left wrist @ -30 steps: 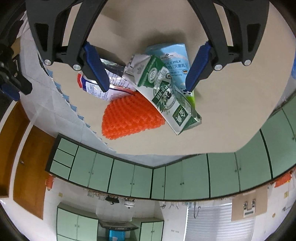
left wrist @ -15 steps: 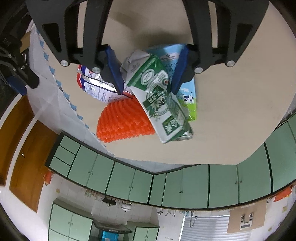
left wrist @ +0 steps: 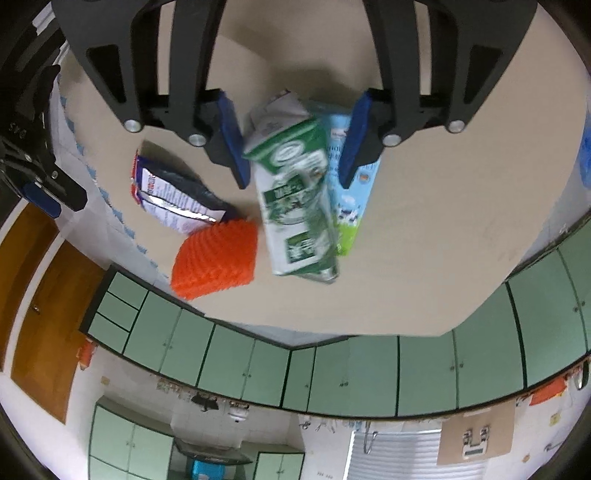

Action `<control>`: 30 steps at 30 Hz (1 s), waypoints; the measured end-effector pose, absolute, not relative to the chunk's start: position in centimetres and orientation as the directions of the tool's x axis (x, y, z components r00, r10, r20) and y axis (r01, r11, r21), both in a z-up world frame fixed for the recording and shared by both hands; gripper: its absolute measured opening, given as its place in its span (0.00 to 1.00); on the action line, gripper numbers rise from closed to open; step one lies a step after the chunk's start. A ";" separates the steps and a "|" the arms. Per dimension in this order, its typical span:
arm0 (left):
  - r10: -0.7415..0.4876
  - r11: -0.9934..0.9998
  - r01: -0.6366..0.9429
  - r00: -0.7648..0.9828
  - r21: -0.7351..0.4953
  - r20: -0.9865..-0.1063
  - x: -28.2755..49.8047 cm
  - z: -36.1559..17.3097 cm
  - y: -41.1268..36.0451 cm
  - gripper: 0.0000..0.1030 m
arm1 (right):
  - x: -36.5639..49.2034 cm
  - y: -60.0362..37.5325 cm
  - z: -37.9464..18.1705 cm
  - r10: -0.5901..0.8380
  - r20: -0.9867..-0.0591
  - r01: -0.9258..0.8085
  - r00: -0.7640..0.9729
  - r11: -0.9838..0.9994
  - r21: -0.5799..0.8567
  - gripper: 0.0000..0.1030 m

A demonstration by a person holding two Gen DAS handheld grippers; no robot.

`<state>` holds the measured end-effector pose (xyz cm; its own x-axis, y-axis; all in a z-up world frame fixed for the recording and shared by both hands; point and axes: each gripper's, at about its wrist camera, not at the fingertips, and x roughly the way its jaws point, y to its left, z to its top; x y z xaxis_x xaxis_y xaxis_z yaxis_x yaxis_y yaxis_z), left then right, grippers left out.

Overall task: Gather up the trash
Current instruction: 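Grasp the green-white milk carton with the left gripper and lift it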

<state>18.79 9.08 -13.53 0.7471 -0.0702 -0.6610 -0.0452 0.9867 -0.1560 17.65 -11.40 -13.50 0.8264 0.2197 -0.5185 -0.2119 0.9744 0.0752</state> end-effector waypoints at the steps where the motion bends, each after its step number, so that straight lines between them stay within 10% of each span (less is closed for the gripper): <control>1: -0.072 0.986 -0.048 0.746 -0.162 -0.662 19.0 -13.5 9.1 0.55 | 17.6 -11.3 -13.4 0.222 -0.519 -0.215 0.825 0.974 0.074 0.94; 30: -0.035 0.986 -0.075 0.775 -0.147 -0.630 18.4 -11.6 11.2 0.40 | 17.3 -9.2 -13.6 0.243 -0.521 -0.243 0.818 0.968 0.069 0.94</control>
